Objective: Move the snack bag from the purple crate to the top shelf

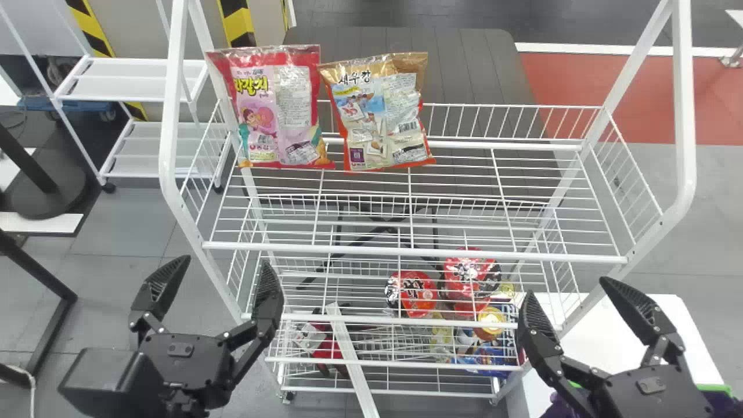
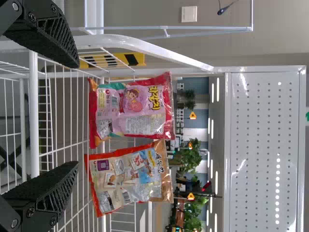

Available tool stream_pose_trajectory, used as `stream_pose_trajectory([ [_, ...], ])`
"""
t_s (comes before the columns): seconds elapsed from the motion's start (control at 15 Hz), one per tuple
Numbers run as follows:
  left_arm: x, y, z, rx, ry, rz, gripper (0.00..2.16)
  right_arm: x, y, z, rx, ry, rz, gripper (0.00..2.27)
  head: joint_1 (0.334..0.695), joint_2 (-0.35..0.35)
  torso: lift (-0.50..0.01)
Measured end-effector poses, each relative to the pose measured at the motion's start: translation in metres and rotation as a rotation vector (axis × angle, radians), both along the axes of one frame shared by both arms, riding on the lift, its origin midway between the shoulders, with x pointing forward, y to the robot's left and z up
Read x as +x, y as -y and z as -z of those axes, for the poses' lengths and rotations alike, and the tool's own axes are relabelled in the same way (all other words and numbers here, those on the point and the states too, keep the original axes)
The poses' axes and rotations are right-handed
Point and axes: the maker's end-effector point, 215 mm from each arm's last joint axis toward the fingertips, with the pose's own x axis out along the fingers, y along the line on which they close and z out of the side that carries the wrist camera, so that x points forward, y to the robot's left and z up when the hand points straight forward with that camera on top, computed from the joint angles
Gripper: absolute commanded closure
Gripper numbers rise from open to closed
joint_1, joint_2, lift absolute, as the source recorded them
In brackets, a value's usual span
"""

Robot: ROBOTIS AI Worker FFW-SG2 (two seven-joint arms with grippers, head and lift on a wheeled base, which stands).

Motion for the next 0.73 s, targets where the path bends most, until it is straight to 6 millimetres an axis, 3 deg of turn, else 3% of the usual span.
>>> stream_pose_trajectory([
  [0.73, -0.0065, 0.0069, -0.0024, 0.018, 0.006, 0.004, 0.11, -0.0003, 0.0075, -0.0052, 0.014, -0.002, 0.008, 0.14, 0.695, -0.030, 0.000],
])
